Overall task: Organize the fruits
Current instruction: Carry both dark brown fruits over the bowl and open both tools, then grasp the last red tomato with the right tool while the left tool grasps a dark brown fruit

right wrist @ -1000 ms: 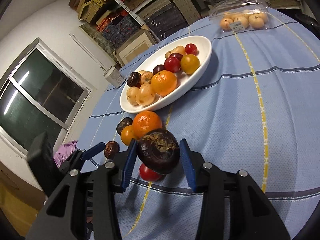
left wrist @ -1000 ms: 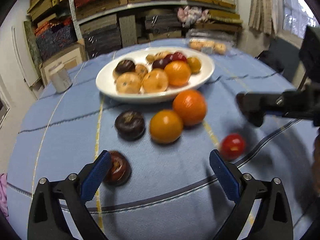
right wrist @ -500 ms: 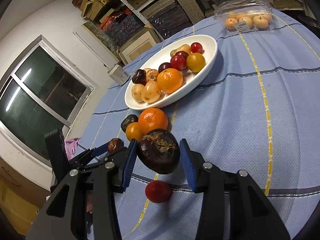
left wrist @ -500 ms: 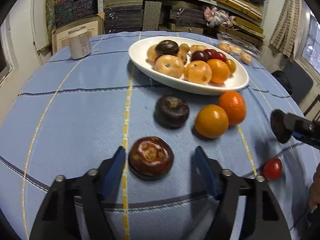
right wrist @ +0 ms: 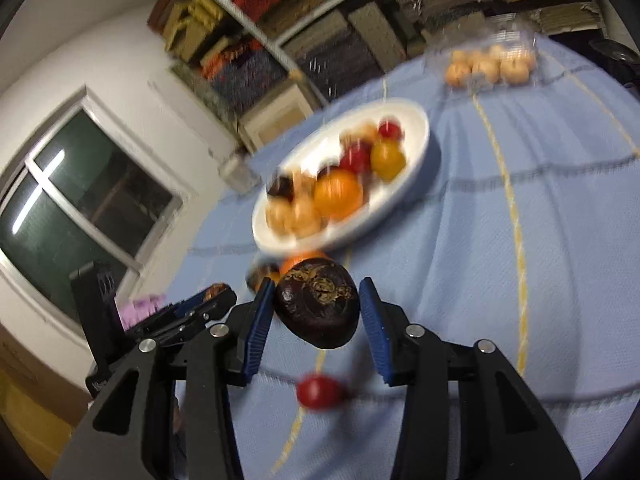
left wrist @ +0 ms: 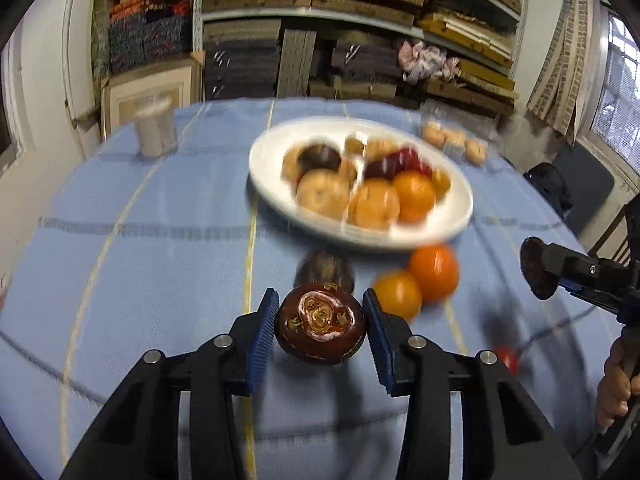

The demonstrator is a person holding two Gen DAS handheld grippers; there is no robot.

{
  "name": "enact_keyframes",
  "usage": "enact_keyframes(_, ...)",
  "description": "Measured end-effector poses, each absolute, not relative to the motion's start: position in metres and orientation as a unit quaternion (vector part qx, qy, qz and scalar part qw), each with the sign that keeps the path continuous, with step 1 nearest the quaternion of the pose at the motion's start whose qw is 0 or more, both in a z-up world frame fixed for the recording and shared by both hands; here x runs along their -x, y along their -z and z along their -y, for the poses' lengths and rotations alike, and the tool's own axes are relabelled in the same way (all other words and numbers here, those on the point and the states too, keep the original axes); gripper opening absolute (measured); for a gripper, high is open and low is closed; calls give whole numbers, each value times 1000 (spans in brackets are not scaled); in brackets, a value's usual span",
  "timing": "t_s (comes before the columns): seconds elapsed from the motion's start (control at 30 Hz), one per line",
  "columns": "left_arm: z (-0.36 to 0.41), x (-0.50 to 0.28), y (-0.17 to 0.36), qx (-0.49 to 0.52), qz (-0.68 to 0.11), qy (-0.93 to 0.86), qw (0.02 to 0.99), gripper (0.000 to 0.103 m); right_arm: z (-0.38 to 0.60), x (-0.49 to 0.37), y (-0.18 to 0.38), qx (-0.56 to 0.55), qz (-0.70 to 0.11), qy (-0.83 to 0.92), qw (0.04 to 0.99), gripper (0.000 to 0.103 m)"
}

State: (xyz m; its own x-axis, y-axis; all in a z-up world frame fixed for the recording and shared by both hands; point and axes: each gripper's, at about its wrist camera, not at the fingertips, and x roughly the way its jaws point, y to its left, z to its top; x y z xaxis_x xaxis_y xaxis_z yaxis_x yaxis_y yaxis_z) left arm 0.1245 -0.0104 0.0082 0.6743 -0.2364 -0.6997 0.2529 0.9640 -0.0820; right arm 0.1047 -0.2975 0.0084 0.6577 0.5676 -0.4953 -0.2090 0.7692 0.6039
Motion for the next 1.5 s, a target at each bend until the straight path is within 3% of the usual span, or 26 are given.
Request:
enact_keyframes(0.2,41,-190,-41,-16,-369,137,919,44,302,-164,-47,-247,-320,-196,893,43)
enact_keyframes(0.43,71,-261,-27,-2,-397,146,906,45,300,-248,-33,-269,-334,-165,888,43)
enact_keyframes(0.5,79,-267,-27,-20,-384,142,912,49,301,-264,-19,-277,-346,-162,881,43)
enact_keyframes(0.6,88,-272,-27,-30,-377,148,914,69,303,-271,-4,-288,-354,-160,875,47)
enact_keyframes(0.67,86,-269,-29,-28,-367,144,918,74,308,-270,-2,-301,-355,-171,869,50)
enact_keyframes(0.8,64,-249,-38,-3,-361,135,923,81,325,-244,-29,-330,-312,-189,871,53)
enact_keyframes(0.9,31,-217,-39,9,-356,105,928,95,325,-213,-63,-320,-284,-207,880,72)
enact_keyframes(0.97,14,-196,-32,12,-359,90,929,95,317,-184,-80,-293,-274,-218,890,82)
enact_keyframes(1.07,-10,-168,-10,30,-379,76,922,95,305,-144,-80,-255,-266,-225,902,89)
enact_keyframes(1.2,-24,-150,13,26,-405,53,913,96,297,-92,-39,-226,-270,-198,915,89)
enact_keyframes(1.3,-22,-146,16,19,-400,50,915,95,289,-76,-13,-203,-316,-208,903,89)
enact_keyframes(1.5,-6,-148,17,-28,-382,38,923,96,245,-63,-5,-87,-351,-236,902,89)
